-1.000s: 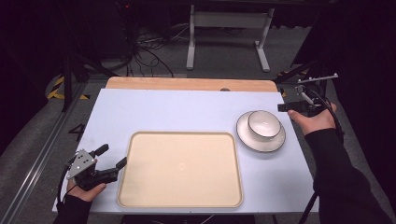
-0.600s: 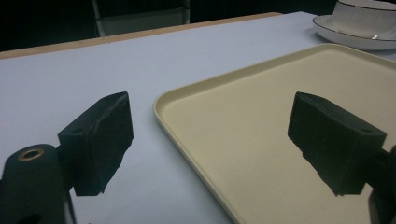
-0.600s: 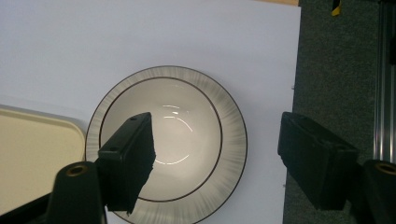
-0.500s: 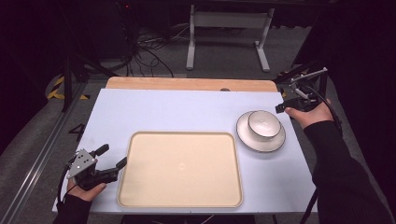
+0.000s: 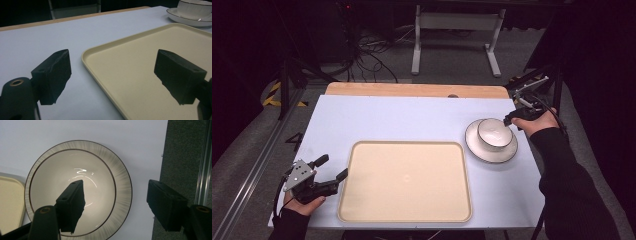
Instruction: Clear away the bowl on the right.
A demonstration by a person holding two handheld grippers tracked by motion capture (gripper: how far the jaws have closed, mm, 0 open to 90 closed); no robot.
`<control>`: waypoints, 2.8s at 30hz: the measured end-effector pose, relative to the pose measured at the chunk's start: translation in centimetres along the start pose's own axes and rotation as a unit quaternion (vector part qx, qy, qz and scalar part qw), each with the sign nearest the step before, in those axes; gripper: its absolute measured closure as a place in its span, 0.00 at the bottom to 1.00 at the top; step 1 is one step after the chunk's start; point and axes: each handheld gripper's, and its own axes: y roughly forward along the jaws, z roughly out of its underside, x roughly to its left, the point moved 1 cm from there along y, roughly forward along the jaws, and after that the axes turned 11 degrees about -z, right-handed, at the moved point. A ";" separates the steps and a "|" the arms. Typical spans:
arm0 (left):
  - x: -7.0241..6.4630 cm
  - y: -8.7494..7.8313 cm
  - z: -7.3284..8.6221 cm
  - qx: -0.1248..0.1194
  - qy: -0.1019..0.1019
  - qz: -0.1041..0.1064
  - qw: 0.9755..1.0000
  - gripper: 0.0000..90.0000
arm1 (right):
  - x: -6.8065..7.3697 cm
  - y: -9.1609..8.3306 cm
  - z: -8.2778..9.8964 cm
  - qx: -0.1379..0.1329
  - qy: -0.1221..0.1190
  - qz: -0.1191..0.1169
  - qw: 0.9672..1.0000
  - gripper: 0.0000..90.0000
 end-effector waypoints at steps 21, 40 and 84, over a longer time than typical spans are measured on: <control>0.0 0.0 0.0 0.000 -0.002 -0.001 1.000 0.17 | -1.0 4.6 0.3 0.081 0.026 0.005 0.996 0.59; 0.0 -0.1 -0.1 0.000 -0.001 -0.002 1.000 0.17 | -1.1 6.0 0.0 0.104 0.057 -0.005 0.993 0.94; -0.2 0.0 -0.1 0.001 -0.001 -0.001 1.000 0.17 | 1.6 -1.8 -1.4 0.080 0.050 -0.014 0.995 0.95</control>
